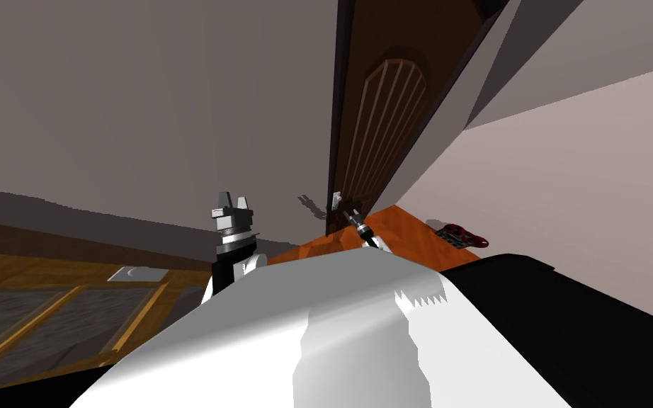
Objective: Pull the door open
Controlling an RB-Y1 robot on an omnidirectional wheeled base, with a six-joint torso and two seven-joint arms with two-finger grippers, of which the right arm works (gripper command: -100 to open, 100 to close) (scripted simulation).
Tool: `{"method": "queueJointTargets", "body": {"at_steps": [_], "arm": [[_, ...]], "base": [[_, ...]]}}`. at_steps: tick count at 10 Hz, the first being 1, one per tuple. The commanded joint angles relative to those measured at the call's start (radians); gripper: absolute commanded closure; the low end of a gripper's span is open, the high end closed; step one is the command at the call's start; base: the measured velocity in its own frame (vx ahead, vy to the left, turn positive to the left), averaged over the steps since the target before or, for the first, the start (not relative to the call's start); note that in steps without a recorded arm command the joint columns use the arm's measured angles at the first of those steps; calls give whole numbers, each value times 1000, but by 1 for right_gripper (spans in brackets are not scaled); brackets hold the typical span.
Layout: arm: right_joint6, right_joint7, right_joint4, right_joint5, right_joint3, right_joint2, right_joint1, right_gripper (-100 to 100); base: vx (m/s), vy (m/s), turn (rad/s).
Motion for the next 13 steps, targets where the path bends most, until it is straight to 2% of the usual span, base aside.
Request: {"method": "queueJointTargets", "body": {"at_steps": [1, 4, 5, 7, 8, 9, 13], "arm": [[0, 30, 27, 19, 0, -5, -6, -100], [1, 95, 97, 65, -3, -26, -25, -100], [-6, 87, 96, 56, -4, -17, -27, -100], [17, 128, 140, 51, -55, 15, -70, -100], [23, 139, 152, 49, -70, 24, -83, -100], [37, 164, 180, 44, -103, 45, -110, -100], [65, 214, 236, 34, -171, 89, -167, -100]], "base": [[100, -33, 30], [141, -51, 41], [80, -26, 12], [34, -23, 350], [30, -40, 251], [33, -36, 276], [33, -47, 227]]}}
